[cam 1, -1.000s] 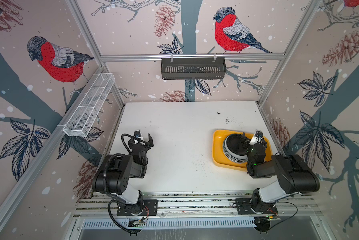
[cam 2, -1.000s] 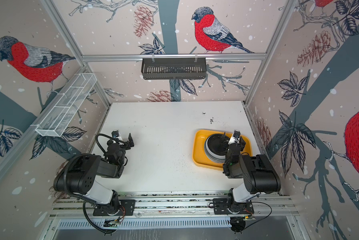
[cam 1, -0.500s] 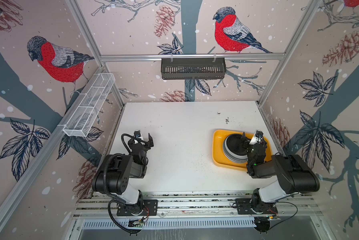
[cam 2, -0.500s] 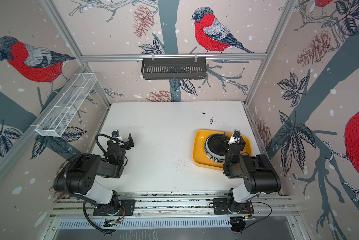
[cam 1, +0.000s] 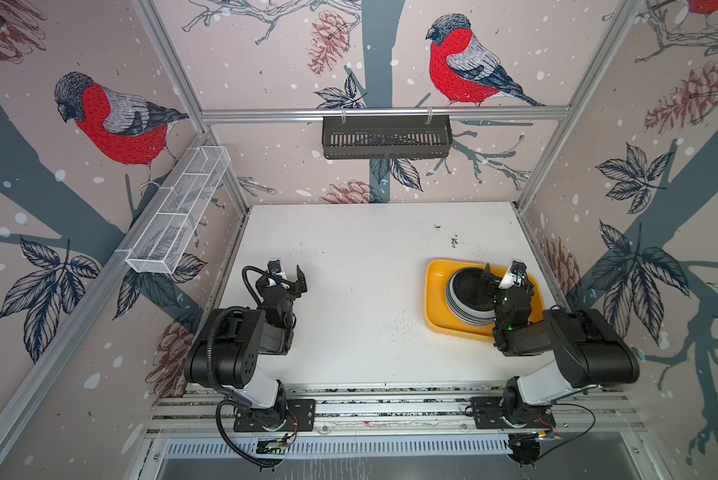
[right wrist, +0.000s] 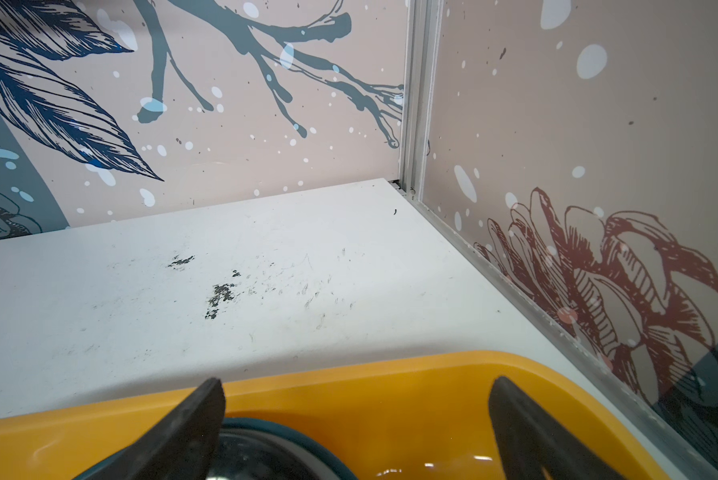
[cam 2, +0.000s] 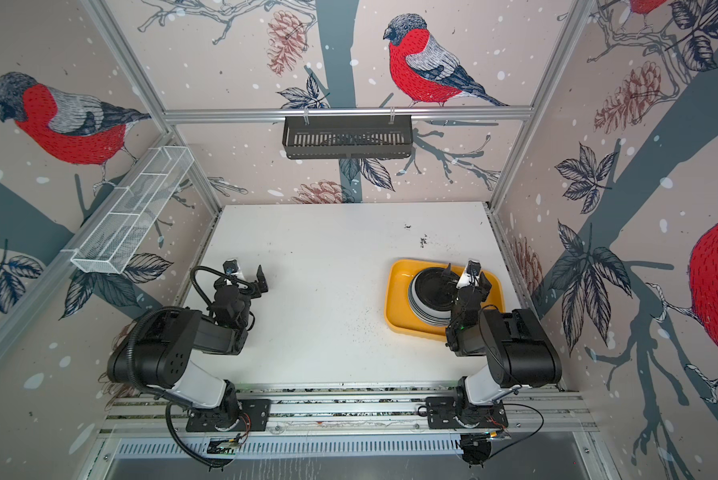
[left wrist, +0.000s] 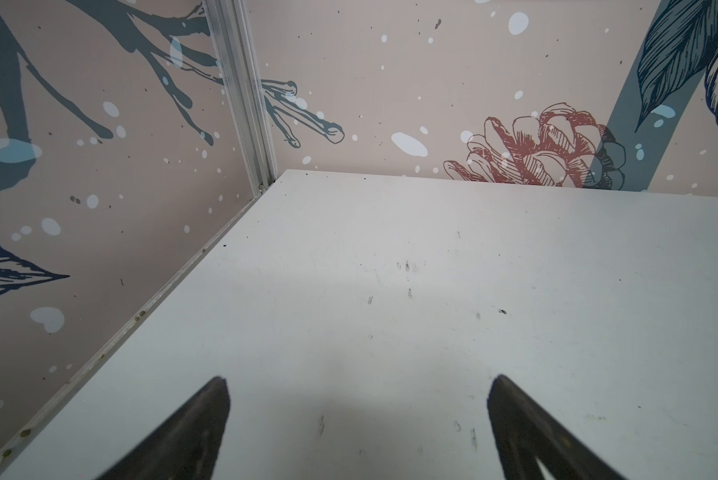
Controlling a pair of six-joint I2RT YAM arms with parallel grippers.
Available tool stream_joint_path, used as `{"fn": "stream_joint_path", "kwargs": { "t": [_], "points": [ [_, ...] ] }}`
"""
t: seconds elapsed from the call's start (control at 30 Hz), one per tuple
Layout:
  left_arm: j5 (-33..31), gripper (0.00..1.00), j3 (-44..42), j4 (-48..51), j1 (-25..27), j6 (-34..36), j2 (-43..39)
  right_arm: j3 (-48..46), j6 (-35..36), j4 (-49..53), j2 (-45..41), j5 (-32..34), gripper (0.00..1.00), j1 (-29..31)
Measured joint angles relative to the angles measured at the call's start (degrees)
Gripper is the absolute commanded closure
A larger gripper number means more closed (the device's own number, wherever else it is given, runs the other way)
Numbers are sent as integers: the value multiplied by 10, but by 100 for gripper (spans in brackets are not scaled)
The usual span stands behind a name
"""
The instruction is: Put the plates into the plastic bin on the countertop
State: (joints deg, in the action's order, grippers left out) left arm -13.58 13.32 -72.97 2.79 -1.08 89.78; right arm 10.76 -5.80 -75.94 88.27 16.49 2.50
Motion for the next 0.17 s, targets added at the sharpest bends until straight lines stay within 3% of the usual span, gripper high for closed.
{"fn": "stream_joint_path", "kwargs": {
  "t": [0.17],
  "points": [
    [2, 3, -1, 0, 0, 0, -1, 0, 0, 0, 0, 0, 0, 0]
  ]
}}
